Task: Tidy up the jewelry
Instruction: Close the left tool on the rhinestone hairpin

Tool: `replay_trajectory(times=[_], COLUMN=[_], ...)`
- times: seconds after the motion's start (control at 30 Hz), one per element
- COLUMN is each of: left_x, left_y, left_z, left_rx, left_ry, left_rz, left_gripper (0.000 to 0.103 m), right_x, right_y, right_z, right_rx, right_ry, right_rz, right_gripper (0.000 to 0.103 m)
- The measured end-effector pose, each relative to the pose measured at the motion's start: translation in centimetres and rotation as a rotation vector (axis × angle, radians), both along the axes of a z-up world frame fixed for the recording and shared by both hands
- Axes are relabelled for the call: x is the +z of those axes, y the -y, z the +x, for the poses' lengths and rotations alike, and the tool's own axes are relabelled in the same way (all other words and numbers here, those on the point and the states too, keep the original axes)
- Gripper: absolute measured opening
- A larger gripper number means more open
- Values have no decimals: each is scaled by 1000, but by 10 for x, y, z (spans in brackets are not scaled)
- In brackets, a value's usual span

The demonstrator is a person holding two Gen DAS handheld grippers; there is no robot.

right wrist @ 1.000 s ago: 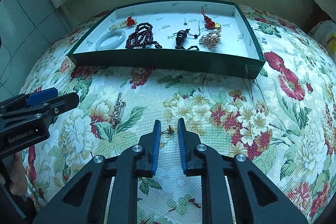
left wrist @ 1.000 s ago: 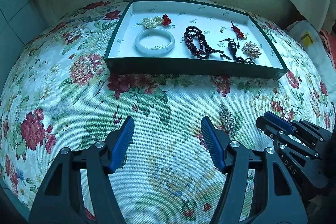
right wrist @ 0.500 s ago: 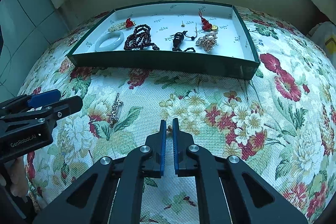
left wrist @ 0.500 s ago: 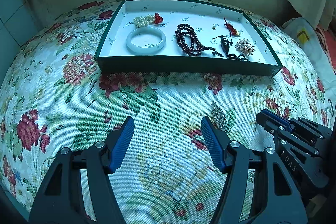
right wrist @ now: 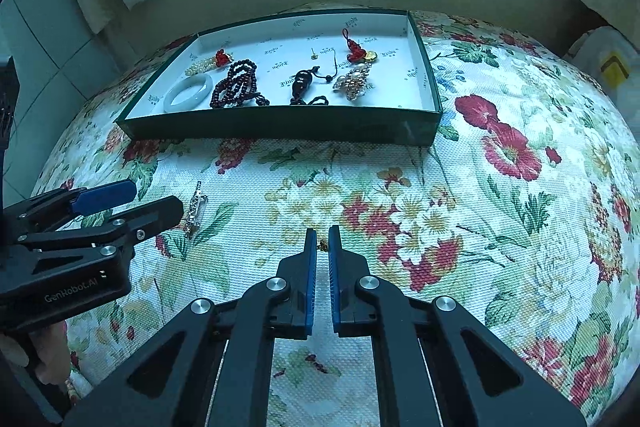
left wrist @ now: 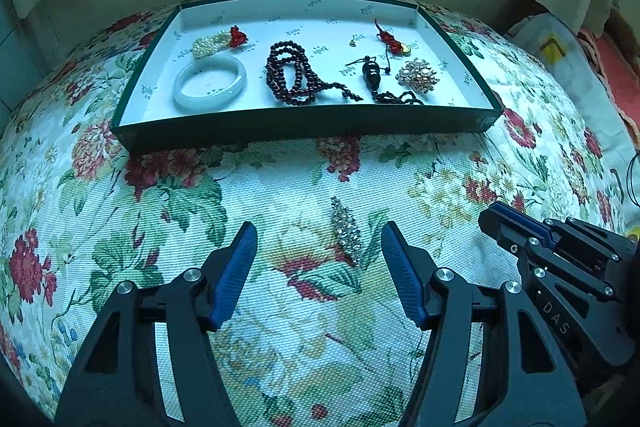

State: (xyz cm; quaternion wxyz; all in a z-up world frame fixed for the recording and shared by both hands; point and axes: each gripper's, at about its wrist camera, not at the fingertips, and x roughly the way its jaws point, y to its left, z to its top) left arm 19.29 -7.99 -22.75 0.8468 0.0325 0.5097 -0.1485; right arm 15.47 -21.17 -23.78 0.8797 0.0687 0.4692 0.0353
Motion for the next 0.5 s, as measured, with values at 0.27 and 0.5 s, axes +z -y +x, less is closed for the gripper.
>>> replay_trajectory(times=[0.27,0.5], left_x=[-13,-14], left_y=[13,13], left_z=[4,3], left_rx=[-36,-59], left_ry=[-9,11], left_rz=[32,55], left_gripper=[42,17], right_x=[-2,-3], right_y=[4,3], right_z=[-1,0], right_rx=[-8,-6], right_ry=[-4,-11], right_rz=[15,16], right_gripper=[6,6])
